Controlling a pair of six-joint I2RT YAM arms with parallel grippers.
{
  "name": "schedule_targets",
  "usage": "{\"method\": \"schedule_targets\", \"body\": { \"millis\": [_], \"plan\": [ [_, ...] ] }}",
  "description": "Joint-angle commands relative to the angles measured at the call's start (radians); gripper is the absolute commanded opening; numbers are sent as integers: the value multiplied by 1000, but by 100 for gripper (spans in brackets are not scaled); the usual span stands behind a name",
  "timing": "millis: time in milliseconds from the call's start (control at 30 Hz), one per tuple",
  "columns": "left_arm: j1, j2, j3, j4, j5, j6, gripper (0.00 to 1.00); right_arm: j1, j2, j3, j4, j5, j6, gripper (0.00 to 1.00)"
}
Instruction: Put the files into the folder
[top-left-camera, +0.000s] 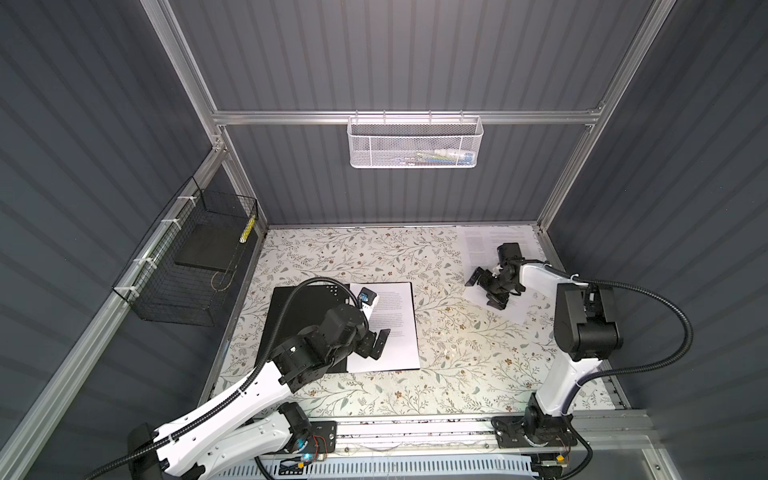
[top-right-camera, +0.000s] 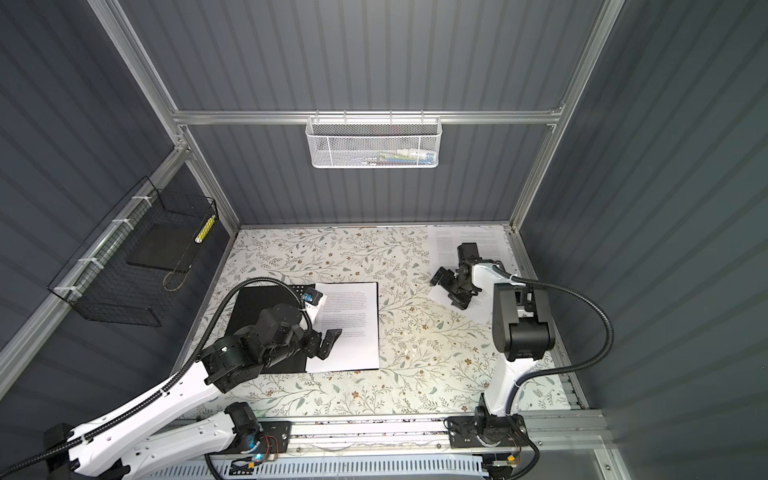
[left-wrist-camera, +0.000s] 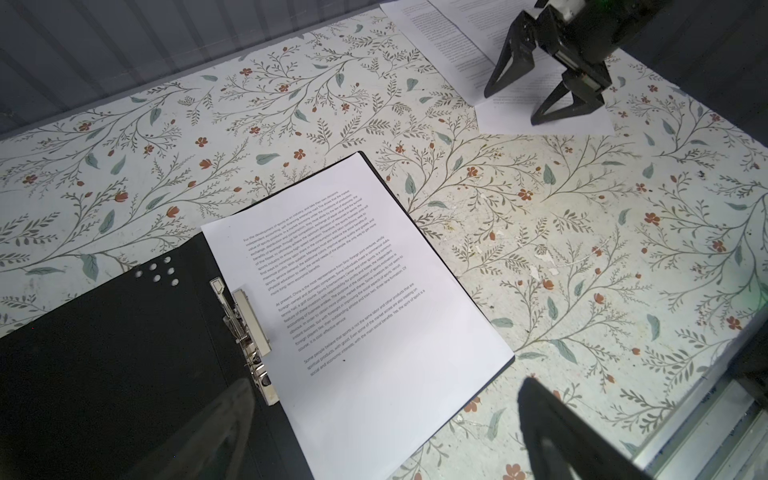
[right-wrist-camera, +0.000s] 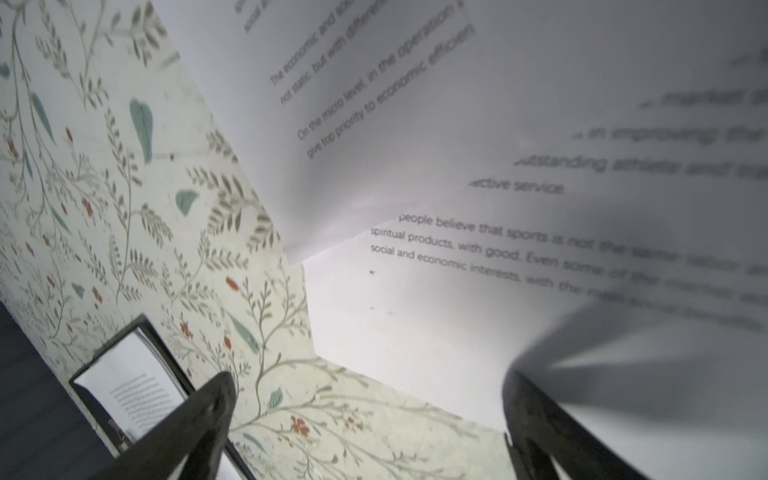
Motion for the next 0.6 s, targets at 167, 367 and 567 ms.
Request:
{"method": "schedule_targets", "body": {
  "millis": [167,367,567],
  "plan": [
    [6,-16,34,40,54,-58,100,163,-260,-408,128,-67,162,99],
    [6,113,104,53,253,-90,100,248,-507,-553,131,-56,218,99],
    [0,374,184,130,468,-139,100,34,-651,-511,43,-59,94,99]
  ]
}}
